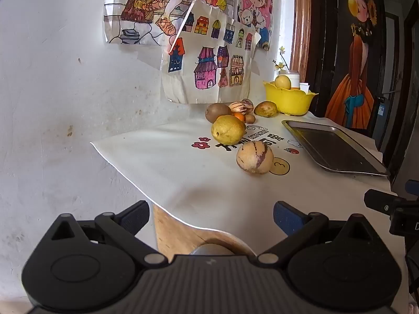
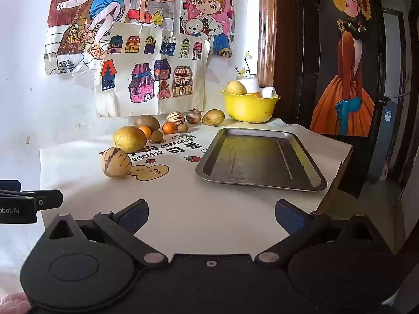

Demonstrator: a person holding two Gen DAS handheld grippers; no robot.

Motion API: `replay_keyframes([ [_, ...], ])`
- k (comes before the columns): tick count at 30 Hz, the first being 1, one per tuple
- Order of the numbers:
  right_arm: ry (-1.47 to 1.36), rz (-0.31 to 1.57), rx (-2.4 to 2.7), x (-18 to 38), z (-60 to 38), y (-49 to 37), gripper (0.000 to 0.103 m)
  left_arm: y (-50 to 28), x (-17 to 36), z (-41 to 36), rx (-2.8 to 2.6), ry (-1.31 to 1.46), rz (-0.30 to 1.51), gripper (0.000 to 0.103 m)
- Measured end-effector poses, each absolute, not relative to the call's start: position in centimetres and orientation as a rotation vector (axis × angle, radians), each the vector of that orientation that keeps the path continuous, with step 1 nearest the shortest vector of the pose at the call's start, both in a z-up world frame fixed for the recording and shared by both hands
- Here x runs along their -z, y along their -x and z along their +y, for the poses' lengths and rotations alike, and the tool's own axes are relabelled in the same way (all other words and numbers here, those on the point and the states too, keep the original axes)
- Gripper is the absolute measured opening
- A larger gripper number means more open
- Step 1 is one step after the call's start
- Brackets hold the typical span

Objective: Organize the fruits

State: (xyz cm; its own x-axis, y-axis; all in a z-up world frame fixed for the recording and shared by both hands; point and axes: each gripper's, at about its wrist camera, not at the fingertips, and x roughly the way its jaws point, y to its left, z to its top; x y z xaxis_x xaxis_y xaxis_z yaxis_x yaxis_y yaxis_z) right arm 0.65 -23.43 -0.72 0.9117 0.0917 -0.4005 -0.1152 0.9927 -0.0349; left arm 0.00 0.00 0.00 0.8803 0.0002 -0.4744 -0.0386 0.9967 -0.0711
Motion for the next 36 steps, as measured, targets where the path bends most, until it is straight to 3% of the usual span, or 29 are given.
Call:
replay_keyframes([
  [36,0.061,0.411,-0.106,0.74,-23.28,-0.43,0.103,-0.2,0.28,0.62,-0.027,0.084,0.501,0.103],
])
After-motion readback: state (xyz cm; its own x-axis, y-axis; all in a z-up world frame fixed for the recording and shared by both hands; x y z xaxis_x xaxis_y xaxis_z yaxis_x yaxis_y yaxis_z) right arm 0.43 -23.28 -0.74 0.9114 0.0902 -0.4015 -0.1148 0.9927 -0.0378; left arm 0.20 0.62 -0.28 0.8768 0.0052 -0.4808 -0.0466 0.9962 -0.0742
